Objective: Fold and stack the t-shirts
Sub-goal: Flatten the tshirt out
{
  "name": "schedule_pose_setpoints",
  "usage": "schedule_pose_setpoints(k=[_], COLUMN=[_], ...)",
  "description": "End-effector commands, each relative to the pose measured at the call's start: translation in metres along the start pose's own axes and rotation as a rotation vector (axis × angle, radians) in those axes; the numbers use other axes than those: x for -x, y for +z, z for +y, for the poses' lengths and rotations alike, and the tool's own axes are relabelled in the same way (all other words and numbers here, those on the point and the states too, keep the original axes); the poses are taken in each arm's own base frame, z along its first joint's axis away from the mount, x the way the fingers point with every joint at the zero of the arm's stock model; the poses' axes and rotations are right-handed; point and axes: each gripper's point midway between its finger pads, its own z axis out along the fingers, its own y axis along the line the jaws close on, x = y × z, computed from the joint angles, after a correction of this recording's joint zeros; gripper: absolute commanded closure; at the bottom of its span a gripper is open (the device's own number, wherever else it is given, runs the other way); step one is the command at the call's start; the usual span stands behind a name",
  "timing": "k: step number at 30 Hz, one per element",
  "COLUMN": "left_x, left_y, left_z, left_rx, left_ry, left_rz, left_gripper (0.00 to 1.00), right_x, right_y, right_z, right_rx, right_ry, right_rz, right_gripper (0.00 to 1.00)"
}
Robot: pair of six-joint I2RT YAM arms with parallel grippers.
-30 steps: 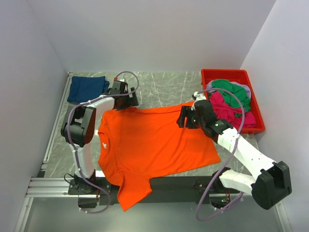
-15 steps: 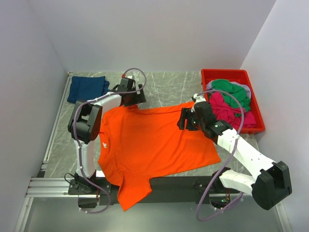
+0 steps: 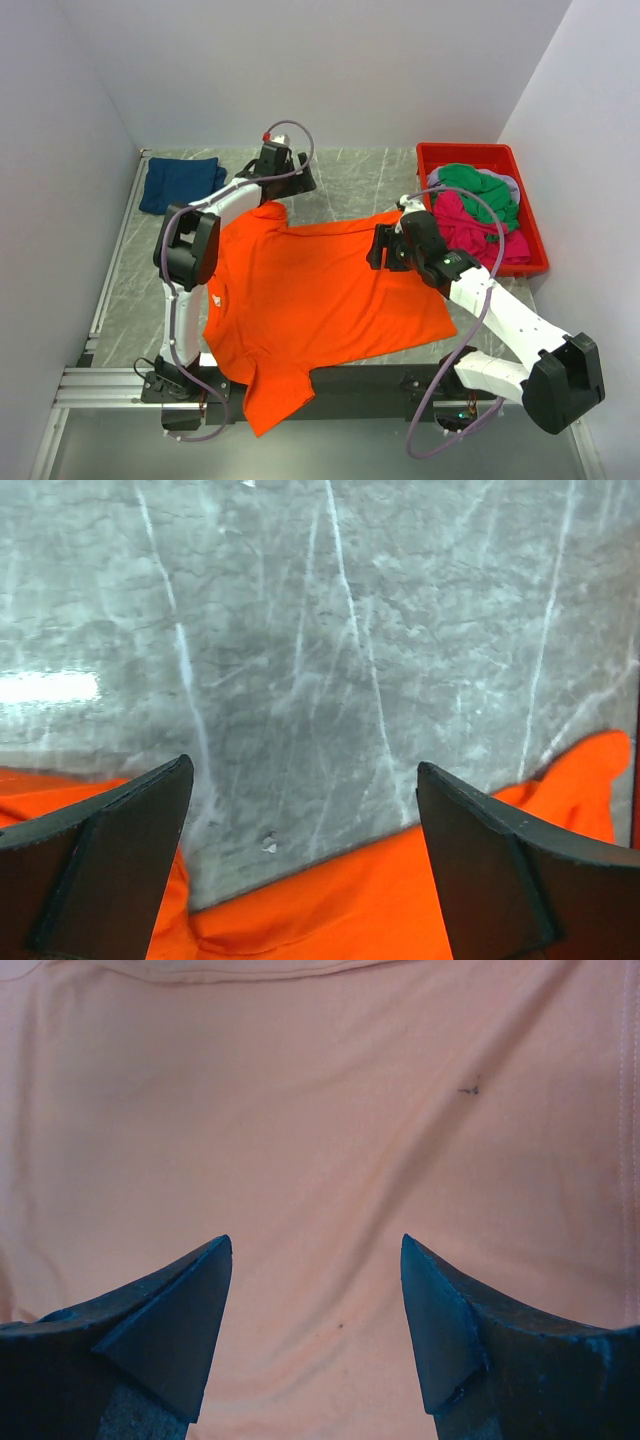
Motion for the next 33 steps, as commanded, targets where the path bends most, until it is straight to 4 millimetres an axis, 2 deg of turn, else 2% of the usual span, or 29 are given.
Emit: schedule_pose_setpoints(k=[1,3,4,6,16,23,33], left_x=[0.004,0.011,0.000,-0.005,-0.020,-0.036,-0.041], left_y=[-0.016,-0.031,-0.034,-0.044,-0.066,-0.056,-0.036], left_z=[0.013,0.022,0.032,0.039,0.048,0.058,0.060], left_rx=[0.065,0.111,0.133,0.143,0.141,0.160,0.160], left_ry=[0.021,0.016,0.014,0.007,0.006,0.006,0.006], left_rz=[-0.029,-0.070,-0.057,-0.055,-0.056,-0.008,0.030], left_gripper=[0.01,0.01,0.01,0.01,0.01,0.01,0.01], right_x=[0.002,0.002,0.000,-0.001,-0.005,-0.006,-0.006], right_y=[0.003,0.004,0.006,0.009,0.011,0.010,0.007], right_z=[0.003,0.003,0.003,0.004,0.006,0.006,0.007], right_rx=[0.004,0.006,0.005,0.008,0.008,0.009,0.009], right_ry=[-0.008,-0.009,-0.009,-0.012,-0.024,-0.025,-0.027], right_rz=[-0.014,-0.012,-0.006,0.001,0.013,0.015,0.011], right_gripper=[0.25,0.25,0.25,0.25,0.25,0.25,0.25])
